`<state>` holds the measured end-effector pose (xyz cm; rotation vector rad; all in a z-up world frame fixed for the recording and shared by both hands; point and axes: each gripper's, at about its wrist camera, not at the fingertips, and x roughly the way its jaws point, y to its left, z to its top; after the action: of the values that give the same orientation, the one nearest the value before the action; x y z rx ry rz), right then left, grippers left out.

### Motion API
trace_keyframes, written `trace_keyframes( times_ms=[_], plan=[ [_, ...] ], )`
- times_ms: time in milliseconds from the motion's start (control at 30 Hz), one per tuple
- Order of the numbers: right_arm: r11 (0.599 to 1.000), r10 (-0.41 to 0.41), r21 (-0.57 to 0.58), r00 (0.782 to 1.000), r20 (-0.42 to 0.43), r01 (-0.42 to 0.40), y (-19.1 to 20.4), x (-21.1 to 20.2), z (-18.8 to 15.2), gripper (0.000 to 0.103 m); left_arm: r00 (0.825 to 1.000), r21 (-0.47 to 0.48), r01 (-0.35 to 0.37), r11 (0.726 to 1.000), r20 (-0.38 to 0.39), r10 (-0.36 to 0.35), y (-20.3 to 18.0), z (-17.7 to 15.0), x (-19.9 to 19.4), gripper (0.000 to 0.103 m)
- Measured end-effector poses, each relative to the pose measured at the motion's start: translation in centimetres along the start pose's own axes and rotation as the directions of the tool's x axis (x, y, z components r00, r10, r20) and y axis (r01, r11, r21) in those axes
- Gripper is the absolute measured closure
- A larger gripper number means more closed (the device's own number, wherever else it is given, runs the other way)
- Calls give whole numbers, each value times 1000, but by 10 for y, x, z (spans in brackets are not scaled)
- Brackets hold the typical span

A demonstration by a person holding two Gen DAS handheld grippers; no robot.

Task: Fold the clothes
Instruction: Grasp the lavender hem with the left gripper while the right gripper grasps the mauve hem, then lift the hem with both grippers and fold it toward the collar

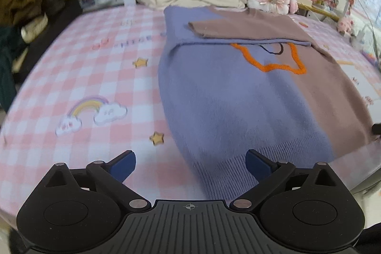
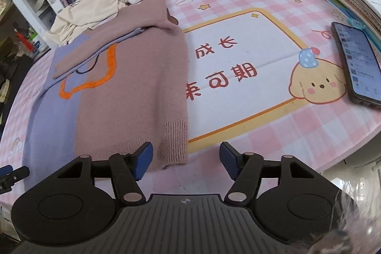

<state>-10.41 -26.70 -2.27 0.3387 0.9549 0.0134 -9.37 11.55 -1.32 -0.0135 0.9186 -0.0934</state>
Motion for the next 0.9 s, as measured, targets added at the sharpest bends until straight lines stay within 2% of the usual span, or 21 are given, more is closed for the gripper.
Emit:
trace_keyframes(
  times_ms=[100, 167, 233, 300, 333, 500, 567, 600, 633, 700, 767, 833, 900],
  plan=[
    [1000, 4, -24, 1000, -1, -4, 2, 3, 2, 54, 1000, -47, 13, 999, -6, -14, 7, -2, -1, 6],
    [999, -1, -36, 1000, 3, 1, 2, 4, 4, 57, 1000, -73, 21, 997, -11, -22, 10, -2, 0, 13],
    [999, 0, -43, 1000, 7, 0, 3, 6, 6, 60, 1000, -99, 24, 995, -16, -25, 12, -2, 2, 31],
    [999, 4, -48, 1000, 11, -3, 3, 9, 8, 63, 999, -125, 22, 992, -20, -25, 15, -2, 3, 41],
    [999, 5, -52, 1000, 12, -4, 4, 10, 10, 64, 999, -133, 23, 991, -18, -26, 15, -1, 3, 44],
    [994, 12, -108, 1000, -3, -12, 12, 16, 14, 82, 1000, -162, 26, 986, -12, -28, 12, 2, 5, 58],
    [992, 15, -128, 1000, -12, -16, 15, 17, 15, 90, 999, -140, 27, 990, -15, -29, 7, 3, 6, 68],
    [990, 17, -137, 1000, -16, -19, 16, 18, 15, 91, 999, -128, 27, 991, -17, -30, 4, 4, 7, 82],
    [990, 17, -142, 1000, -18, -19, 17, 18, 15, 91, 999, -119, 27, 993, -18, -29, 2, 5, 8, 91],
    [989, 20, -143, 1000, -20, -23, 18, 16, 16, 92, 1000, -99, 15, 995, 15, -14, -2, 7, 2, 100],
    [989, 46, -137, 999, -3, -46, 20, 9, 19, 93, 997, -63, 6, 998, 71, -1, -7, 10, -9, 100],
    [985, 127, -124, 991, 41, -121, 21, -7, 23, 93, 991, -21, 13, 1000, 132, -10, -14, 14, -23, 100],
    [980, 173, -103, 984, 45, -168, 20, -13, 27, 93, 991, -9, 40, 999, 129, -38, -15, 17, -24, 100]
  ],
)
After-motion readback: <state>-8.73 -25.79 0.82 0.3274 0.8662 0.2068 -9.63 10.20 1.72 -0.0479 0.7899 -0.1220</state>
